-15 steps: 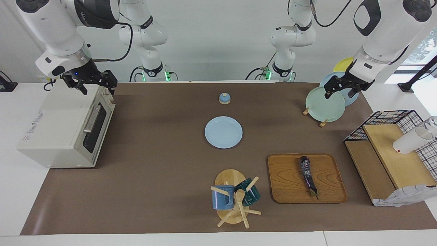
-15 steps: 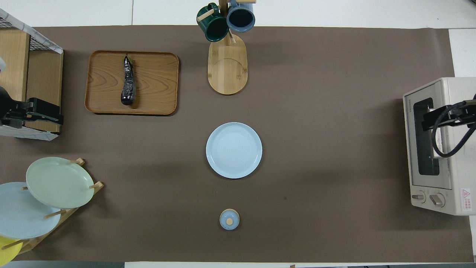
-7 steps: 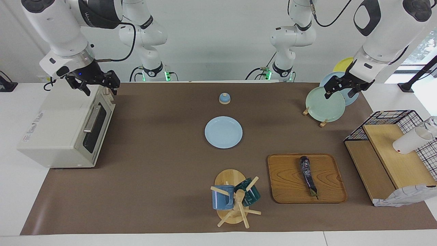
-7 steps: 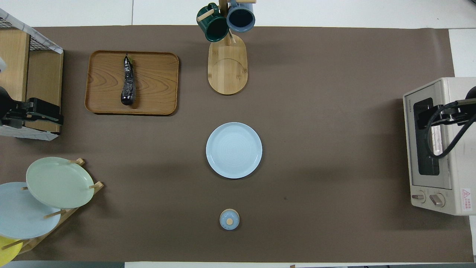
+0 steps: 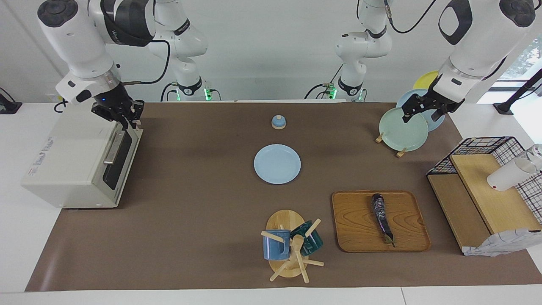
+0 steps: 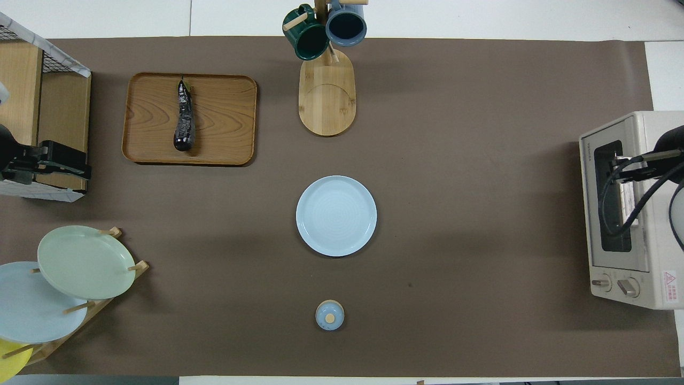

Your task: Put eggplant into oven

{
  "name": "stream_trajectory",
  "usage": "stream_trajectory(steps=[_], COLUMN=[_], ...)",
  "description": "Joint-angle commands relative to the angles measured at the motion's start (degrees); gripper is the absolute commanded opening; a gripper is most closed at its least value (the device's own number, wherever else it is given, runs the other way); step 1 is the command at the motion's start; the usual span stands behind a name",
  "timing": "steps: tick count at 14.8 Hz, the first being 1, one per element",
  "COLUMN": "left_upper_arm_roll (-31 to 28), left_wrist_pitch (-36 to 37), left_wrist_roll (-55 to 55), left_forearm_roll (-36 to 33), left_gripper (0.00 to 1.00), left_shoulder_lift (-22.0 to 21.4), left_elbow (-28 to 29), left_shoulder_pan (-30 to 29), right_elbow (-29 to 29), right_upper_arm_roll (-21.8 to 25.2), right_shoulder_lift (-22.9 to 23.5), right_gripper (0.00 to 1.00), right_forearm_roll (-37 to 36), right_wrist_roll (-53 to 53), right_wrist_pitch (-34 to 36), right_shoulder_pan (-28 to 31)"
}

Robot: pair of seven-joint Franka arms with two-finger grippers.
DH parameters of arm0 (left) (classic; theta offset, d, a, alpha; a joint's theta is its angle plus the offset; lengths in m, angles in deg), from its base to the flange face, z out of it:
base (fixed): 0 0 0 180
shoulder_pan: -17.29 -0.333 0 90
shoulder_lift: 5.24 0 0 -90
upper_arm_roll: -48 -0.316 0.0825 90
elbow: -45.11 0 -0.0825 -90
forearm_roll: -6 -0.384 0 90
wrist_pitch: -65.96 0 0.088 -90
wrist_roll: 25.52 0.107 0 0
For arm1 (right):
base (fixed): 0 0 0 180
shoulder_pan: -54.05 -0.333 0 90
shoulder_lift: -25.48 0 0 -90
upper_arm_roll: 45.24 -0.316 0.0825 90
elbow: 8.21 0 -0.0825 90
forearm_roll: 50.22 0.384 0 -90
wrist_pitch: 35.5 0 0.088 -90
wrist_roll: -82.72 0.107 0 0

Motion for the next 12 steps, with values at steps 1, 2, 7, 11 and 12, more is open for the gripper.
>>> stream_trajectory(steps=[1, 2, 7, 11, 12], left_upper_arm_roll=[0.0, 0.0, 0.0, 0.0, 0.0], left_wrist_pitch=[0.0, 0.0, 0.0, 0.0, 0.0], left_wrist_roll=[0.5, 0.4, 0.4, 0.4, 0.4], left_forearm_roll=[0.2, 0.2, 0.2, 0.2, 0.2], left_gripper=[1.00, 1.00, 1.00, 1.00, 1.00], left_shoulder_lift=[-0.3, -0.3, -0.3, -0.3, -0.3], left_elbow=[0.0, 0.0, 0.0, 0.0, 0.0], left_shoulder_pan=[-0.3, -0.3, -0.3, -0.3, -0.3], right_elbow=[7.6, 8.9, 10.3, 11.8, 12.3], right_upper_arm_roll=[0.0, 0.0, 0.1, 0.1, 0.1], right_shoulder_lift=[-1.5, -1.3, -1.2, -1.3, -1.3], right_gripper=[0.00, 0.00, 0.00, 0.00, 0.00], right_forearm_roll=[1.4, 0.8, -4.9, -5.2, -5.4], right_wrist_roll=[0.5, 0.6, -0.1, -0.9, -1.5], right_wrist_pitch=[-6.0, -6.2, -6.6, -8.2, -8.5], right_shoulder_pan=[1.9, 2.3, 3.9, 5.6, 6.3])
